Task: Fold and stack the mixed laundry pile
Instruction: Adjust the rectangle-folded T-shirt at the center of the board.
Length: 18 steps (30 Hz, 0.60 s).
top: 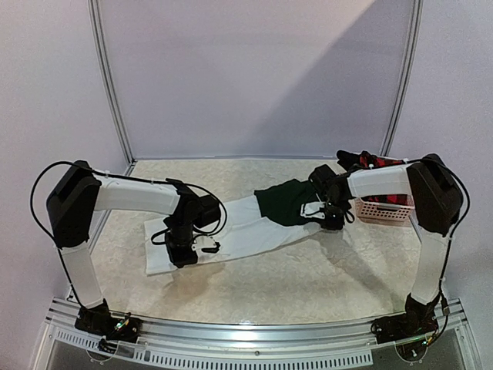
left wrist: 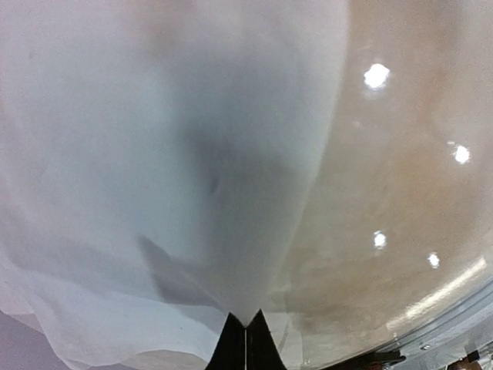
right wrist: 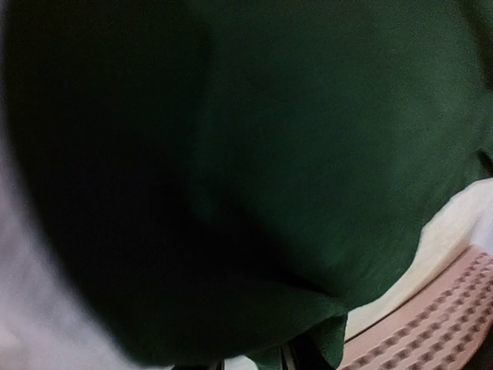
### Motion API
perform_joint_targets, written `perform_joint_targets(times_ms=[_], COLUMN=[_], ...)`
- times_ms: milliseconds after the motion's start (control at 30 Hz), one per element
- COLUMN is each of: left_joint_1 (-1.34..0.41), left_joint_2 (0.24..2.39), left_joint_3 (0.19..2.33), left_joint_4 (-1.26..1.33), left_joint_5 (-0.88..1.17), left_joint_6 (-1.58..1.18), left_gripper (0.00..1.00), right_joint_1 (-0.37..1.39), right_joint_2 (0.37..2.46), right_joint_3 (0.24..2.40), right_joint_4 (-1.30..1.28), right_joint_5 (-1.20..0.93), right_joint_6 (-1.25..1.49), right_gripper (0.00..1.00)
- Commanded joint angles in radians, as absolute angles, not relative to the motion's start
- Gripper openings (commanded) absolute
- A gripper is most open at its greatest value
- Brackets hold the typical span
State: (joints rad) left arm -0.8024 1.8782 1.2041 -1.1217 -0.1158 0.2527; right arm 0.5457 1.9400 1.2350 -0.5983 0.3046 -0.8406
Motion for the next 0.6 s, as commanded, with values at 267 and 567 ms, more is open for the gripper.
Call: perform_joint_targets(times_ms=[267, 567], left_joint_1=[-1.036, -1.097], left_joint_2=[2.075, 1.997], left_joint_3=[1.529, 1.634], left_joint_4=[-1.184, -1.128], left_joint_5=[0.16, 0.191], left_joint_6=[0.226, 0.125], left_gripper=[0.05, 0.41], right_joint_1=[0.487, 0.416], right_joint_2=[2.429, 2.15], right_joint_3=[1.868, 1.6], right_joint_4=[-0.437, -0.465], right_joint_5=[0.328, 0.304], right_joint_6=[-0.884, -0.861], right_gripper=[0.27, 0.46])
